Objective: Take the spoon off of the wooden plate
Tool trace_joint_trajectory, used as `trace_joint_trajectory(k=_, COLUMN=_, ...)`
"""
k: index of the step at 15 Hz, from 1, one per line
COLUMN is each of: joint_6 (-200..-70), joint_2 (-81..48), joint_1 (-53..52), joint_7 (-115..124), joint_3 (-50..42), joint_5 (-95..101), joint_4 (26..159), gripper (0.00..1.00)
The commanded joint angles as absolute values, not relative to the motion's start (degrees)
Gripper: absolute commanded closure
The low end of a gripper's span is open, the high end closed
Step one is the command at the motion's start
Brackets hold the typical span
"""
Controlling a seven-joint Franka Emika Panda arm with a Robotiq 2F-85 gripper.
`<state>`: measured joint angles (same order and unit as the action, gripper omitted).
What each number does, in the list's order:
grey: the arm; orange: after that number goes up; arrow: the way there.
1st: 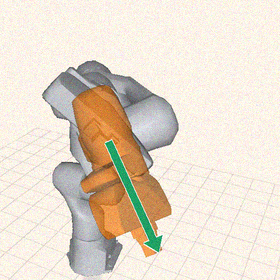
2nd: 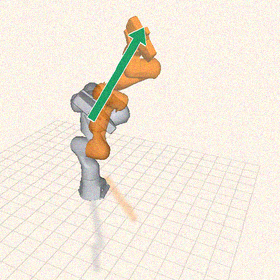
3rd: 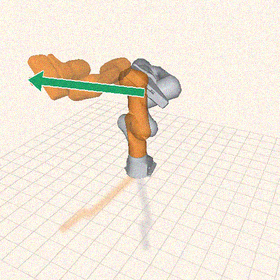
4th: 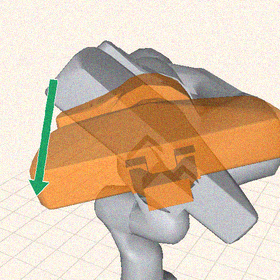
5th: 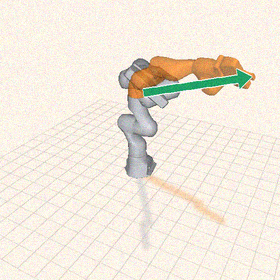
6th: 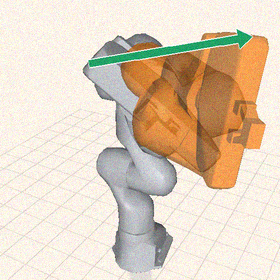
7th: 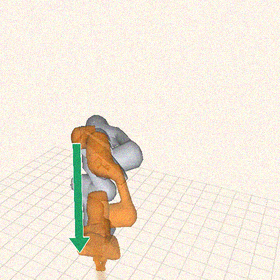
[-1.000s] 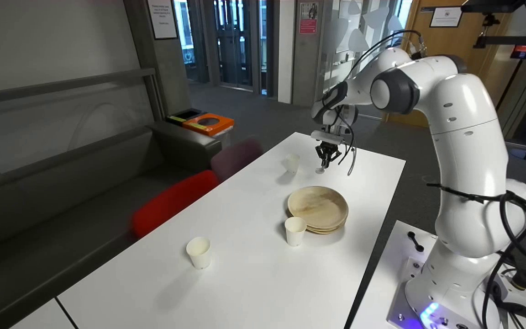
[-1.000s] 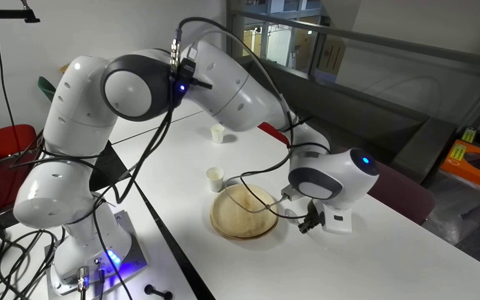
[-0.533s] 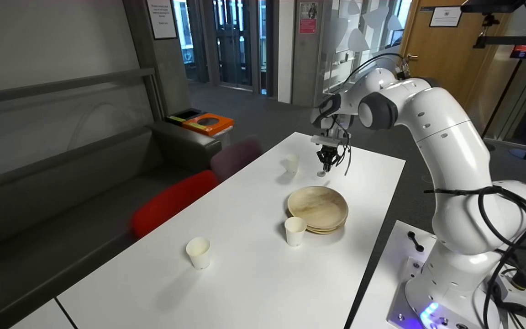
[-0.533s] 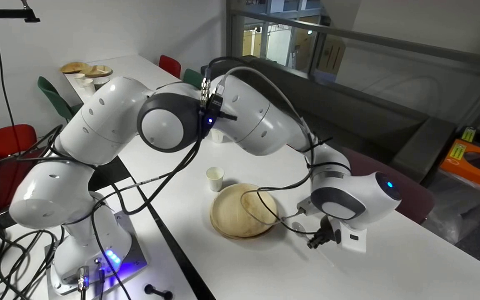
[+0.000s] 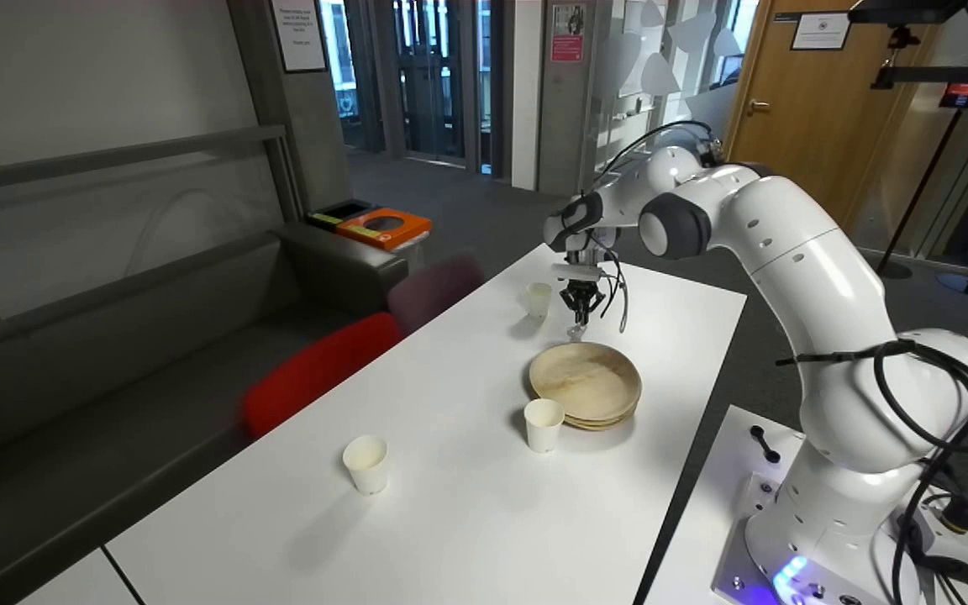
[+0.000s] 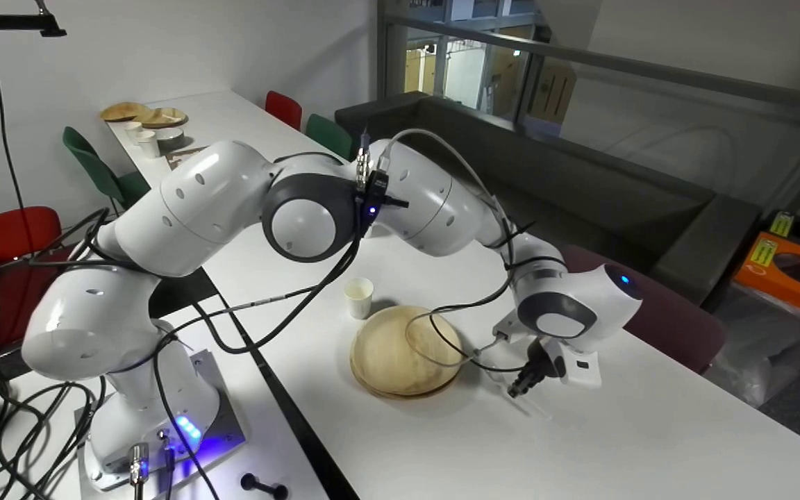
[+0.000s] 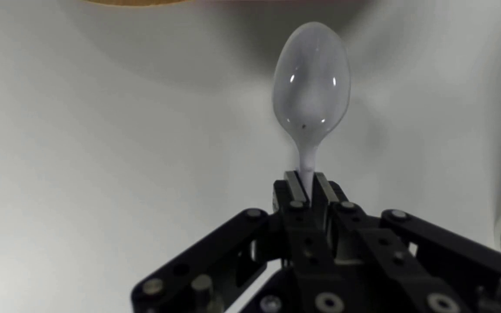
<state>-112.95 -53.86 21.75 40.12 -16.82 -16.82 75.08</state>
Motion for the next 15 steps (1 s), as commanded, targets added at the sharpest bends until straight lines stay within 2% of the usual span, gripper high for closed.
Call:
trace_joint_trajectory(k=1, joint_6=-112.9, joint_2=-55.7, joint_1=19.8, joint_7=41.7, joint_3=-17.4, joint_5=-13.3, joint_4=72.9, gripper=0.94)
trace_joint_trajectory(k=15, joint_6=-116.3, joint_2=-57.4, joint_1=19.9, joint_7=44.0, joint_3=-17.9, joint_5=-11.5, joint_4=72.9, gripper=0.98)
